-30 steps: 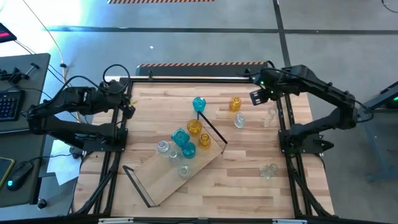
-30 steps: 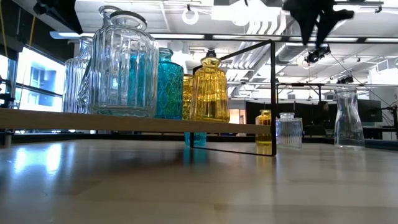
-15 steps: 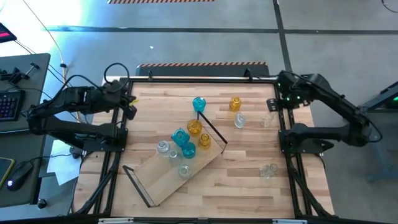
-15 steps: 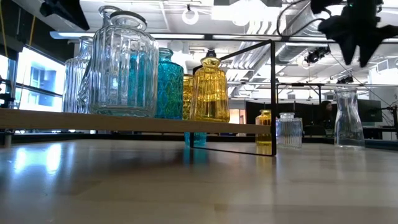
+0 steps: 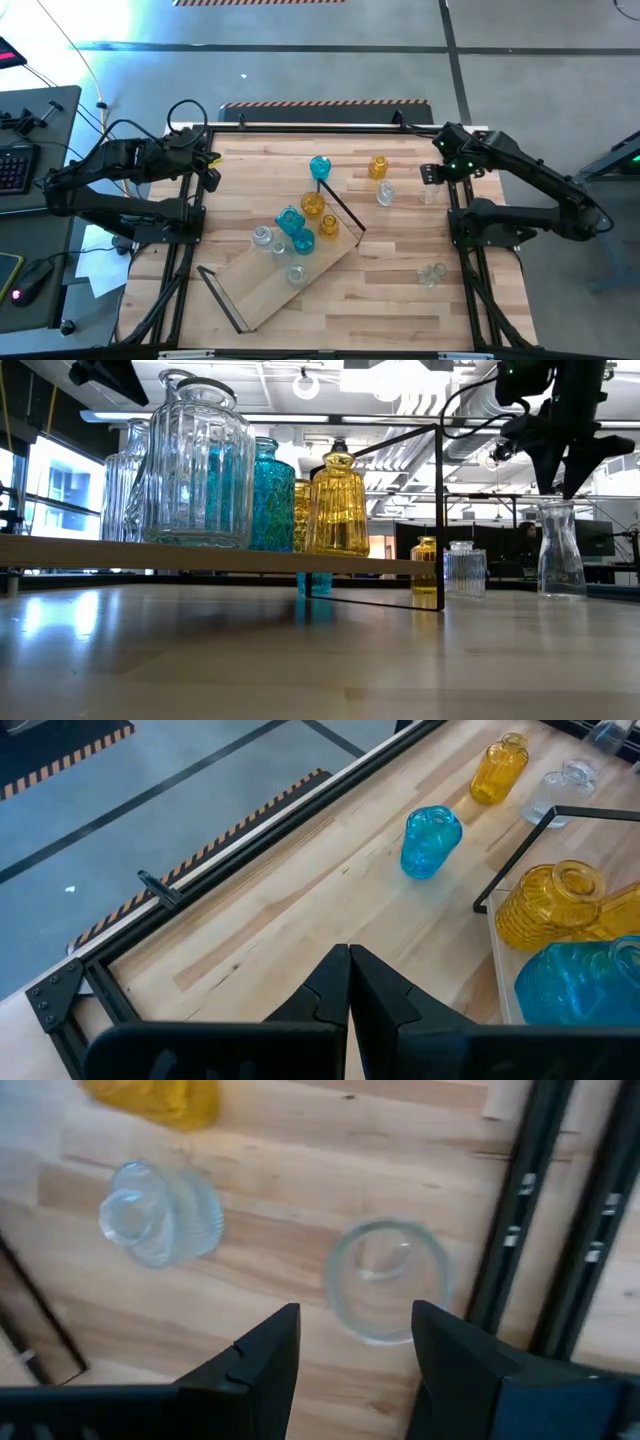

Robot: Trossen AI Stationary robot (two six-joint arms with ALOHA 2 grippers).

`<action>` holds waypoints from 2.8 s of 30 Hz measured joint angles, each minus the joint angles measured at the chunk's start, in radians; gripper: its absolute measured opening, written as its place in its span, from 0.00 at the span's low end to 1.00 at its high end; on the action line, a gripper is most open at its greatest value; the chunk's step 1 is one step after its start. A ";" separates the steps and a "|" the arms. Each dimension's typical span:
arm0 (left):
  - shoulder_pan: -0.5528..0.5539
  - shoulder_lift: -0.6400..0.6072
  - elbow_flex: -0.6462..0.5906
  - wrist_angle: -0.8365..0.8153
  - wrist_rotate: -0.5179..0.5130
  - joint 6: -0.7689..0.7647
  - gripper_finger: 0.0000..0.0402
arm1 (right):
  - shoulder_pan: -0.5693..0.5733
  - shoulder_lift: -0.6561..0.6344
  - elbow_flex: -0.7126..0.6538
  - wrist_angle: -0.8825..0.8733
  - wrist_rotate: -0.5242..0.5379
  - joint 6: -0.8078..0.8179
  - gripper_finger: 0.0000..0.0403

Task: Sort vases onto shelf
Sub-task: Put the transparent vase on the shelf

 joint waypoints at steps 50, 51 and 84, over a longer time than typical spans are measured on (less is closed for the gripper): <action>0.000 0.000 0.001 0.000 -0.004 -0.001 0.00 | -0.077 0.023 -0.007 -0.017 0.086 -0.017 0.44; 0.000 0.000 0.001 0.000 -0.005 -0.001 0.00 | -0.077 0.033 -0.007 -0.017 0.081 -0.019 0.44; 0.000 0.000 0.001 0.000 -0.004 -0.001 0.00 | -0.077 0.097 -0.007 -0.034 0.053 -0.070 0.04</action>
